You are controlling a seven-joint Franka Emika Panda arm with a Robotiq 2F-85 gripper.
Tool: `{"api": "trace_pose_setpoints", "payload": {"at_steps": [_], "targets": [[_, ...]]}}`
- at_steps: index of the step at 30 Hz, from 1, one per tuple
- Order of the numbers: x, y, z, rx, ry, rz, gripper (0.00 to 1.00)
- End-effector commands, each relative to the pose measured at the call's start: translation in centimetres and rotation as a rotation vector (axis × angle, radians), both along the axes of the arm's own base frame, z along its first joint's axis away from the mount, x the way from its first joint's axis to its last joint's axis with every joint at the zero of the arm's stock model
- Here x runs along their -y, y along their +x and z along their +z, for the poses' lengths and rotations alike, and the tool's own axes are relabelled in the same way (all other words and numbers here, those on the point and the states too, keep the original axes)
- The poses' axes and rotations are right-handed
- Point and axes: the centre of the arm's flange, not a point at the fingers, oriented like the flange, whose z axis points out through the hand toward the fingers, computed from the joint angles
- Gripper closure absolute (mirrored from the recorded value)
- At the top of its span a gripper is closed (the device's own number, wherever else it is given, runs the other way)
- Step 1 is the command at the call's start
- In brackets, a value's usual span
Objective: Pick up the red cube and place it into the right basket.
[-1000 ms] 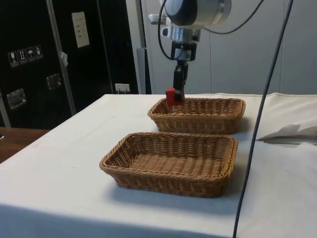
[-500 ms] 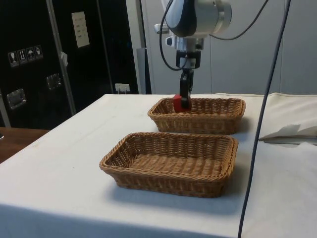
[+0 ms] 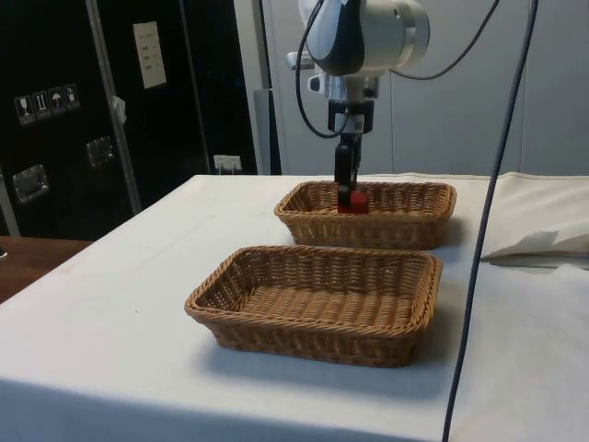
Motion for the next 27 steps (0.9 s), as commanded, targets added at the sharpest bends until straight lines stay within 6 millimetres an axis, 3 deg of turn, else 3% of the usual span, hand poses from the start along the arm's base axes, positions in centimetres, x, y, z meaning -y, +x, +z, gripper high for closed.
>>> {"api": "trace_pose_setpoints", "payload": {"at_steps": [1, 3, 4, 13, 27], "targets": [[-0.1, 0.0, 0.1, 0.01, 0.006, 0.0, 0.21], [-0.1, 0.1, 0.1, 0.009, 0.006, 0.001, 0.03], [0.0, 0.0, 0.0, 0.0, 0.0, 0.0, 0.0], [-0.1, 0.1, 0.1, 0.003, 0.003, 0.0, 0.0], [-4.5, 1.5, 3.7, 0.064, 0.029, 0.009, 0.0]]}}
